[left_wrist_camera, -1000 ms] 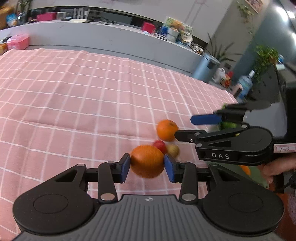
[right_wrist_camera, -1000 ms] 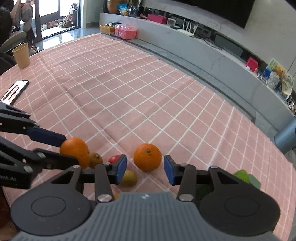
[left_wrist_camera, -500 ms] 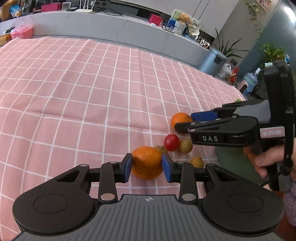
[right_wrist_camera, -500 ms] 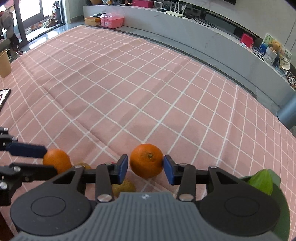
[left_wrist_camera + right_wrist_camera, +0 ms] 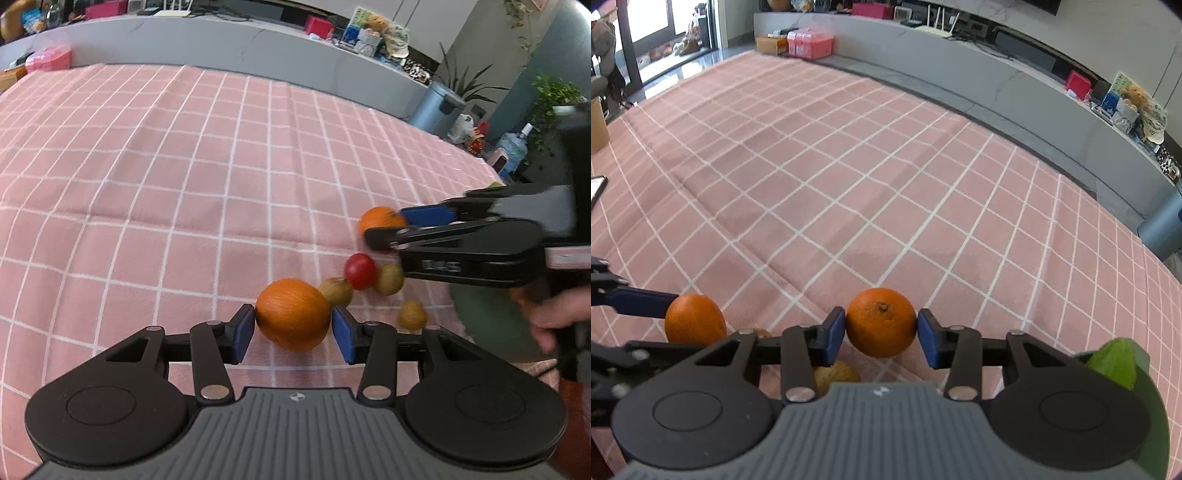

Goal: Organize fruits
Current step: 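Carry both held oranges toward the green colander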

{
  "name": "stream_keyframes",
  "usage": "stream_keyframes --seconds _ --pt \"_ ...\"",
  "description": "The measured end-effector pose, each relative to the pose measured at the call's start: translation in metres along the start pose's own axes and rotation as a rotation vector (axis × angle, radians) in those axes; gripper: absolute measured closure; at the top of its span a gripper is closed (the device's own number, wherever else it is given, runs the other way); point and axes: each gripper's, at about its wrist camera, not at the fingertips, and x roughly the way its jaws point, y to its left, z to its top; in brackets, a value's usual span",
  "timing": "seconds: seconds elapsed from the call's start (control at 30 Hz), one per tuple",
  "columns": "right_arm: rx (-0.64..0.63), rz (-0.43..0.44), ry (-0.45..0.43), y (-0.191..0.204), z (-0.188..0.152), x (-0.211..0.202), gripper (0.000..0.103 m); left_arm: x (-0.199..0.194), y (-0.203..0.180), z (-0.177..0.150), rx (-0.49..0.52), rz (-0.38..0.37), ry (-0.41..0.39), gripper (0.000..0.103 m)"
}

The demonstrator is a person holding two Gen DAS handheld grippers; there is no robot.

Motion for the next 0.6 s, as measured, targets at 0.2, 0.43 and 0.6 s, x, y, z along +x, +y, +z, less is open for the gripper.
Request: stream_keyframes --seconds 0.2,0.43,0.6 --pt "-0.028 -0.033 -0.1 0.013 -0.01 -0.032 0.064 0.002 0.002 -0.003 -0.01 0.007 -0.014 0.053" --pt "0.045 -0.037 -0.218 0.015 -0.027 -0.079 0.064 -0.011 -0.002 -0.005 -0.035 0.017 -0.07 0.054" --pt "0.157 -0.031 -0.285 0.009 -0.046 -0.111 0.064 -0.033 -0.014 -0.004 -0.027 -0.005 -0.13 0.054"
